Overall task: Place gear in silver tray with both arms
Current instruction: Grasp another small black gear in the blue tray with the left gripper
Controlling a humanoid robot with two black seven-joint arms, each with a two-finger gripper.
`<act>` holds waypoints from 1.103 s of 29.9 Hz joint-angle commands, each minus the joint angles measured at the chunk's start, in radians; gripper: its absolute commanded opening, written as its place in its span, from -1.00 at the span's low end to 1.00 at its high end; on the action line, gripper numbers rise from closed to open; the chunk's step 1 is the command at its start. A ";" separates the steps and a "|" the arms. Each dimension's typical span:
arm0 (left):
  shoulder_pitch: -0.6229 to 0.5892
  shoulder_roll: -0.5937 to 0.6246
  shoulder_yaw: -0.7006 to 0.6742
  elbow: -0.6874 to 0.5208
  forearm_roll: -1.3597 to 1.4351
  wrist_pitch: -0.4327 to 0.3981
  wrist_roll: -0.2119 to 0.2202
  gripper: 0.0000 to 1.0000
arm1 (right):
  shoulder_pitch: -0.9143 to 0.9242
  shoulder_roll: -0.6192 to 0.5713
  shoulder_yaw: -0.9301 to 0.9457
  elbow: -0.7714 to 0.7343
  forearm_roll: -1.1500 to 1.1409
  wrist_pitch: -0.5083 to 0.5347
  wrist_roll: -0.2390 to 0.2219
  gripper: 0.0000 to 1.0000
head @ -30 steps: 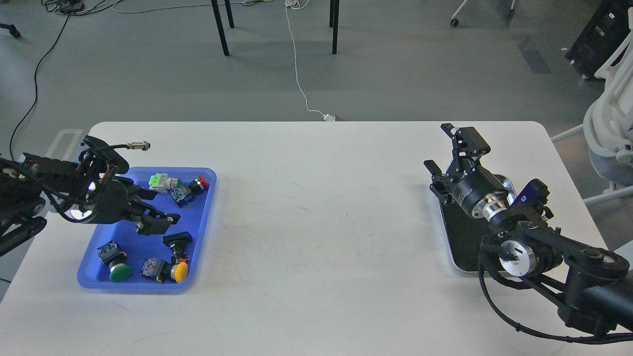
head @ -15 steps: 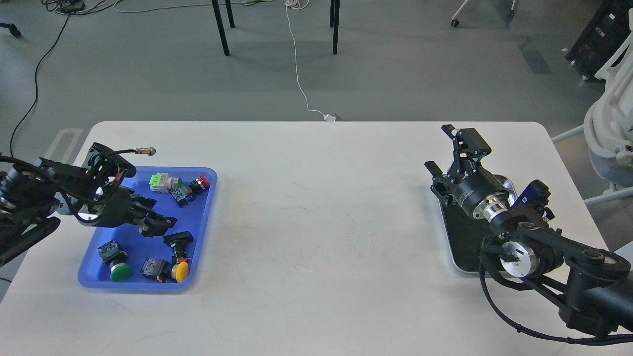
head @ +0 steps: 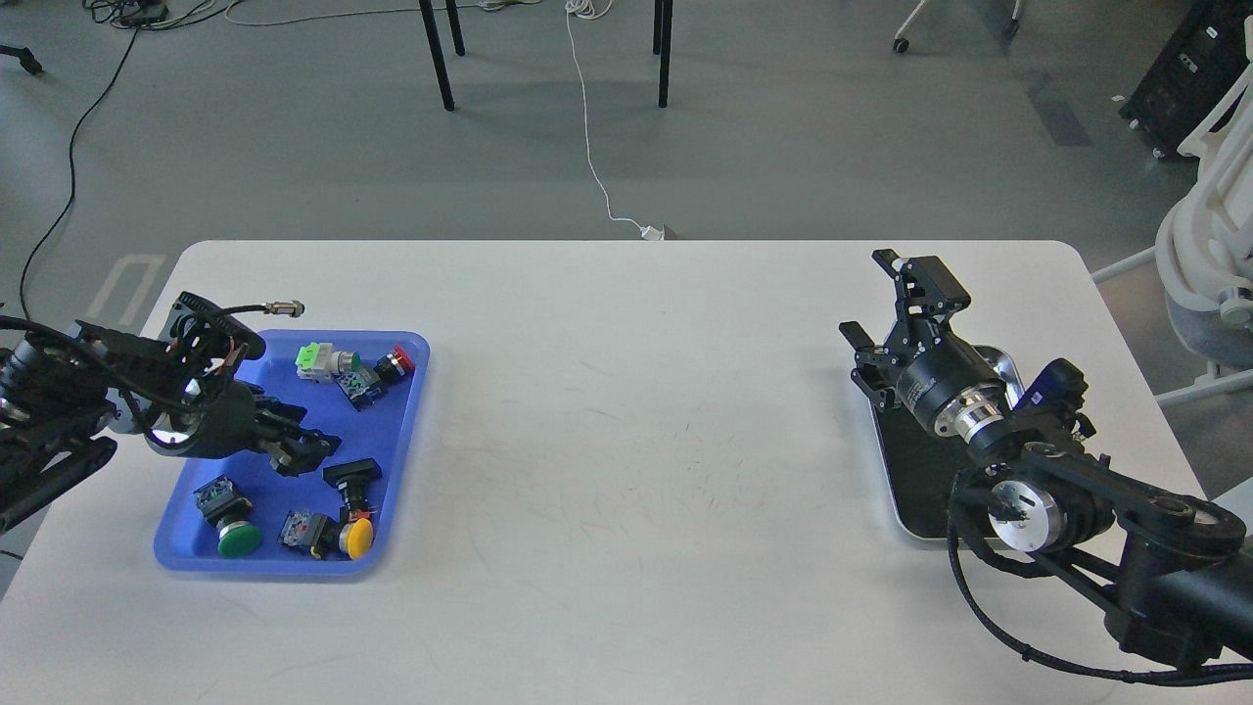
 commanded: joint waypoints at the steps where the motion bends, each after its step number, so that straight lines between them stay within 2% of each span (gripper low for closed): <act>1: 0.001 -0.004 0.002 0.005 0.000 0.001 0.000 -0.24 | -0.001 0.002 0.000 0.001 0.000 0.000 0.000 0.96; 13: 0.004 -0.007 0.002 0.022 0.000 0.001 0.000 -0.23 | 0.000 0.000 0.003 0.004 0.000 0.000 0.000 0.96; 15: 0.004 -0.006 0.002 0.022 0.002 0.001 0.000 -0.30 | 0.000 -0.002 0.003 0.004 0.000 0.000 0.000 0.96; 18: 0.004 -0.006 0.002 0.025 0.002 0.001 0.000 -0.61 | 0.000 -0.003 0.005 0.004 0.000 0.000 0.000 0.96; 24: 0.004 -0.006 0.002 0.032 0.000 0.002 0.000 -0.69 | -0.001 -0.002 0.008 0.004 0.000 0.000 0.000 0.96; 33: -0.014 0.006 -0.011 0.002 -0.011 0.004 0.000 -0.69 | 0.000 -0.003 0.012 0.003 0.000 0.000 0.000 0.96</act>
